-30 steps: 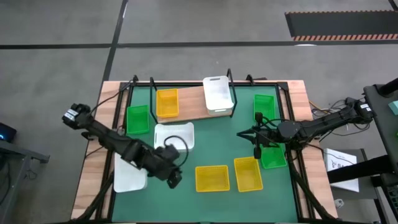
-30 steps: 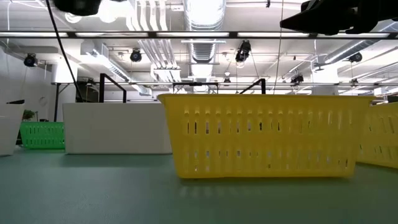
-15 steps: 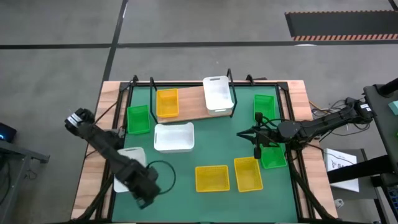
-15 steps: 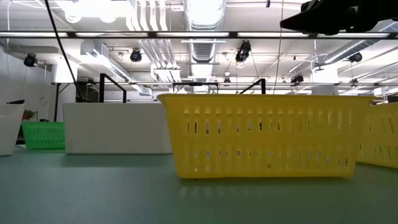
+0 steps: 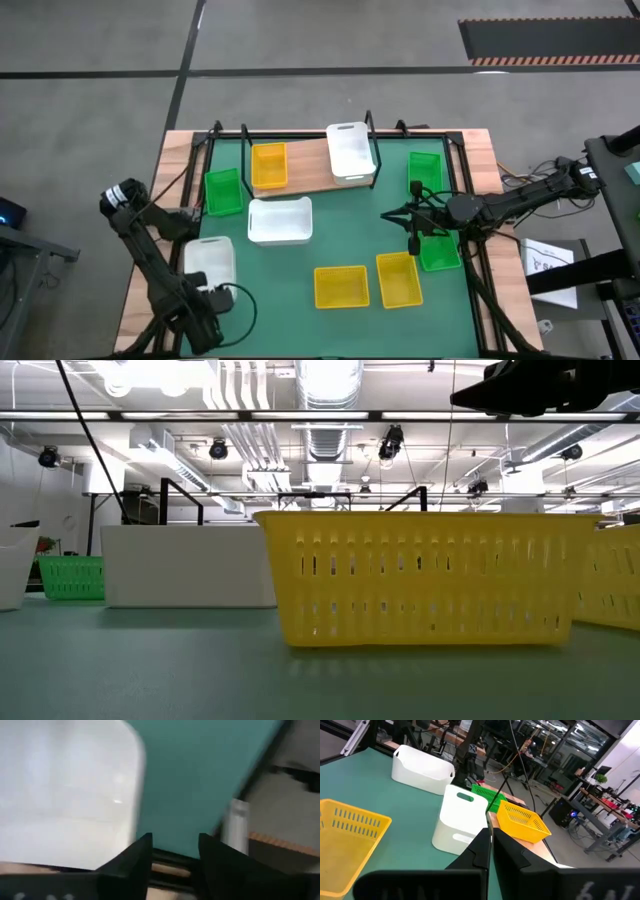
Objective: Stack baskets on shelf by color
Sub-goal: Stack the bottom white bin on the white bin on the shelf
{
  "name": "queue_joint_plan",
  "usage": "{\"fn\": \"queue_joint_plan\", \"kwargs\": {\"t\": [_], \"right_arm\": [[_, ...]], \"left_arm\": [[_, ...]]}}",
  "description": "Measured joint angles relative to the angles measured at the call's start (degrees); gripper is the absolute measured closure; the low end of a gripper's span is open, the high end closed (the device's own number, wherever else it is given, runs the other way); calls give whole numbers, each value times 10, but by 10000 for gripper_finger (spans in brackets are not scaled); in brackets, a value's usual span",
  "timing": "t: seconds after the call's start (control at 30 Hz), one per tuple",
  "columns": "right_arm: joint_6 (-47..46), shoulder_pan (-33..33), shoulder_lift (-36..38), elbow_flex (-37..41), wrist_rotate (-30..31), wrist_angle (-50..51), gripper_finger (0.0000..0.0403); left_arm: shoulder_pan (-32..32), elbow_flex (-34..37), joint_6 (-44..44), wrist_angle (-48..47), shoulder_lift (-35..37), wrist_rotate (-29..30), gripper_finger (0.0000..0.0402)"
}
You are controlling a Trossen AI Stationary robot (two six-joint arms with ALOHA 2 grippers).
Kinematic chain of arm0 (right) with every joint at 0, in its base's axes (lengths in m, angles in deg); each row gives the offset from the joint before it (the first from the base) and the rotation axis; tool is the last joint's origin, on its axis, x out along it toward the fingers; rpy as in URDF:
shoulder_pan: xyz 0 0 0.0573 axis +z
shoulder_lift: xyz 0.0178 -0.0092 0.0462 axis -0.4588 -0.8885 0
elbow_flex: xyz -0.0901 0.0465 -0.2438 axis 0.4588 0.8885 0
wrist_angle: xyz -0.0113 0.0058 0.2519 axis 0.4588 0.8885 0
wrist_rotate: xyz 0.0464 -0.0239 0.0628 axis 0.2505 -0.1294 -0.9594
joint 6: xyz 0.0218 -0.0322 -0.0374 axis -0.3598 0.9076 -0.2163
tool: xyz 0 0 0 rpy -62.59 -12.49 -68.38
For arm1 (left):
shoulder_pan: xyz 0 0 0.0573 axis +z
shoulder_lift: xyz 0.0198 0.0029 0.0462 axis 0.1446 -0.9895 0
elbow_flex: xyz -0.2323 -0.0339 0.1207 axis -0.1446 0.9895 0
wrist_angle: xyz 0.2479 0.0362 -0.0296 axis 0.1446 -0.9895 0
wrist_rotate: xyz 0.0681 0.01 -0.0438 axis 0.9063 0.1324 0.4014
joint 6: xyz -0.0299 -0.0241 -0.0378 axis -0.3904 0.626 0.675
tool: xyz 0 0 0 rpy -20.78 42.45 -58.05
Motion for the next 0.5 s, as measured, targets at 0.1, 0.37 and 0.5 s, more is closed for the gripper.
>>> {"fn": "queue_joint_plan", "kwargs": {"t": [0.1, 0.37, 0.5], "right_arm": [[0, 0, 0, 0, 0, 0, 392], [-6, 0, 0, 0, 0, 2, 392], [-12, 0, 0, 0, 0, 3, 392]], "left_arm": [[1, 0, -42, -10, -15, 25, 238], [2, 22, -89, -23, -65, 69, 236], [2, 31, -90, -16, -75, 70, 236]]}}
